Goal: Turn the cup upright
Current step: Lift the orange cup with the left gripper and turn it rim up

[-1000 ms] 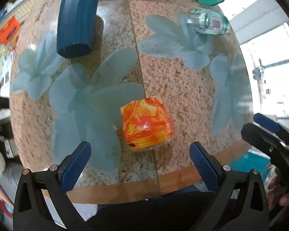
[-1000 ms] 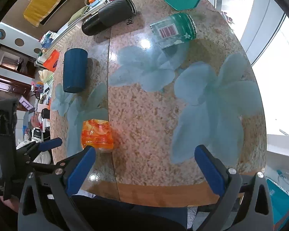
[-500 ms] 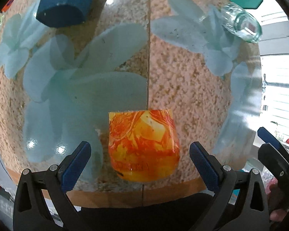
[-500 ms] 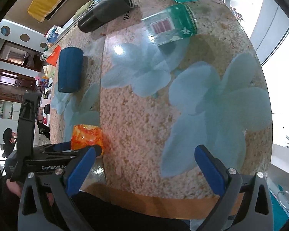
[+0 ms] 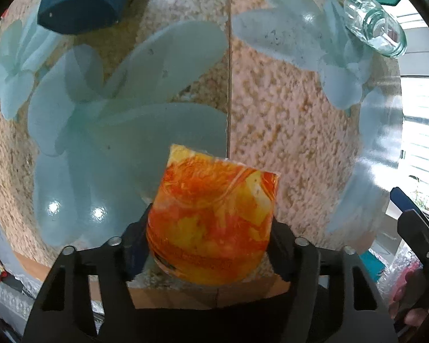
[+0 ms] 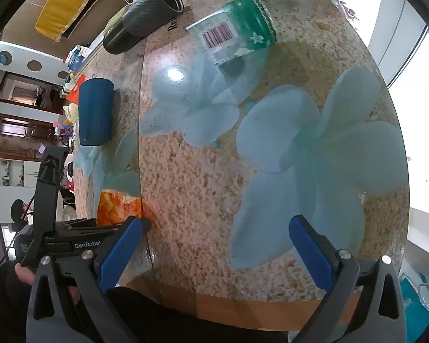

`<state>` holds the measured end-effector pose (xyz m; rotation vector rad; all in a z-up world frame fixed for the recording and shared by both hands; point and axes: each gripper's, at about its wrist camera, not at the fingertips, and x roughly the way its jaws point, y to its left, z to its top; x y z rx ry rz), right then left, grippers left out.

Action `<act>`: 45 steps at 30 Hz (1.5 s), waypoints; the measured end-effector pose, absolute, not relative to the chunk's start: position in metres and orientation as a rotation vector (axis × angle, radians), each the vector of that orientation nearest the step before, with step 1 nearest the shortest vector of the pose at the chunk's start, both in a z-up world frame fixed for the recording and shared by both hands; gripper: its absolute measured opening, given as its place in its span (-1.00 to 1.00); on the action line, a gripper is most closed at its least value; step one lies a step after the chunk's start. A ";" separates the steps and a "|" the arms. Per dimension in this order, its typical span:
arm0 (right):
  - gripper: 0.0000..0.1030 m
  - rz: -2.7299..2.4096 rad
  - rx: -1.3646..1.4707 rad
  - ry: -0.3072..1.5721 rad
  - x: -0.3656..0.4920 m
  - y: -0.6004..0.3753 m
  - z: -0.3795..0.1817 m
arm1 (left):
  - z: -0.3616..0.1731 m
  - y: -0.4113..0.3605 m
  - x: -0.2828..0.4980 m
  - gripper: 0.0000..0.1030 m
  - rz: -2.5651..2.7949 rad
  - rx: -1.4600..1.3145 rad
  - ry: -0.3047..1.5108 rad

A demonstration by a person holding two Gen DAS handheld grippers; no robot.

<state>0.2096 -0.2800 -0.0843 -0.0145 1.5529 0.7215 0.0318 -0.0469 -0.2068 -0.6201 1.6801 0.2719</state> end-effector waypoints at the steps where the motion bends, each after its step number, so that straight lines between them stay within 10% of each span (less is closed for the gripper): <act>1: 1.00 0.720 -0.012 1.555 0.210 -0.281 -0.085 | -0.206 -0.049 0.034 0.38 0.271 -0.618 1.678; 45: 1.00 0.634 -0.111 1.462 0.200 -0.340 -0.073 | -0.127 -0.066 0.038 0.37 0.237 -0.307 0.727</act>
